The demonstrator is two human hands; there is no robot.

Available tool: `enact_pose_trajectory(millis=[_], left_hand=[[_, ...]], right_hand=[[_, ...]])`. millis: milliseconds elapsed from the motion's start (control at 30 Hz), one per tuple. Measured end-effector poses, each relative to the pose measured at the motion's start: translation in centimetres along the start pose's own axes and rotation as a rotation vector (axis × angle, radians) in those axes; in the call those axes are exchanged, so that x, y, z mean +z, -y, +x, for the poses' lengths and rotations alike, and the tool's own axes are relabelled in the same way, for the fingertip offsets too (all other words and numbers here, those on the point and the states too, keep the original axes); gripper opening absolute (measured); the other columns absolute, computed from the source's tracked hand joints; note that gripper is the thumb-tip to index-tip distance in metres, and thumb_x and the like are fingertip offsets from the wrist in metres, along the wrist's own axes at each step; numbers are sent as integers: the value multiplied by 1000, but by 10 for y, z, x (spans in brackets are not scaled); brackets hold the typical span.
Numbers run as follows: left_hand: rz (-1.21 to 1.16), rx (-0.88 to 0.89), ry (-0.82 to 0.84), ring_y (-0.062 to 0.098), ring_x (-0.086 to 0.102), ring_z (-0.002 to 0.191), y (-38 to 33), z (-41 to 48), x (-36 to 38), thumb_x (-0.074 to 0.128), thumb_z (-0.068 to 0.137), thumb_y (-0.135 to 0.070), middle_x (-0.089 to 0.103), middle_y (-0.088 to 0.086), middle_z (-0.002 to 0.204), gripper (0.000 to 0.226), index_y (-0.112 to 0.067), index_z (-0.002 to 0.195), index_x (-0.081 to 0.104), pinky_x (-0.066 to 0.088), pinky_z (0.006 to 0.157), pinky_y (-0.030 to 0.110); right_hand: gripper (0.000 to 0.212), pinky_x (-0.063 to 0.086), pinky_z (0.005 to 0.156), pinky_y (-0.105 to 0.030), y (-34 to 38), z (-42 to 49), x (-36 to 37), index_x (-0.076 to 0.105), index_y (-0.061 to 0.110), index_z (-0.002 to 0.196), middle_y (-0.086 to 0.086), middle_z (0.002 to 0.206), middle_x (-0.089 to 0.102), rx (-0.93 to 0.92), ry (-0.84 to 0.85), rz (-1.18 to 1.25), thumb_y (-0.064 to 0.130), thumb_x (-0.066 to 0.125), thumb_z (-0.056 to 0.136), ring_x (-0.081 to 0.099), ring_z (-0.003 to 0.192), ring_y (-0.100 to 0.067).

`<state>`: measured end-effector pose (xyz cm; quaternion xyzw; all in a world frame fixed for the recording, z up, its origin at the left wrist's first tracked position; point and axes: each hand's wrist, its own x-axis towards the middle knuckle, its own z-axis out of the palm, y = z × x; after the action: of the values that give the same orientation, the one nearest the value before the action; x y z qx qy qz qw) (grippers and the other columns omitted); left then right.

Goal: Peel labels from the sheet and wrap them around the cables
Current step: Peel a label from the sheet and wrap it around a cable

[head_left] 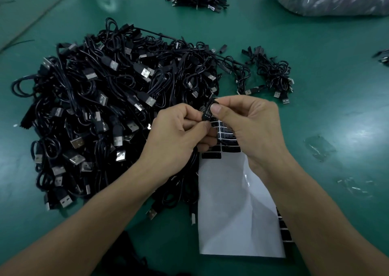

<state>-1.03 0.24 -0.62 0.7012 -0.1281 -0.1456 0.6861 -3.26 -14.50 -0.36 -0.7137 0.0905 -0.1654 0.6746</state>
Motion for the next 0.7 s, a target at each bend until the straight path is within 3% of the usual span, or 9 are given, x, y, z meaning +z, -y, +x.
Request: enact_pose_trajectory(millis=[233,467,700], left_hand=[[14,11,-4,18,76,69,1,1,0,65,95,-5,77,5,77,2,-4,94,63,61,61,24],[20,11,-3,16,76,69,0,-1,1,65,95,-5,77,5,77,4,-3,95,63,59,59,21],[11,8,1,17,75,68,-1,-1,1,65,95,-4,77,6,77,5,0,96,62,59,60,22]], right_hand=[[13,57,75,-24,2,0,1,76,18,80,5,69,72,78,-13,54,6,79,83,66,70,-6],[12,54,70,-17,3,0,1,76,19,80,6,67,73,94,-22,51,8,81,81,66,67,-3],[12,56,74,-20,2,0,2,76,20,80,6,70,74,107,-27,47,10,81,81,68,71,-5]])
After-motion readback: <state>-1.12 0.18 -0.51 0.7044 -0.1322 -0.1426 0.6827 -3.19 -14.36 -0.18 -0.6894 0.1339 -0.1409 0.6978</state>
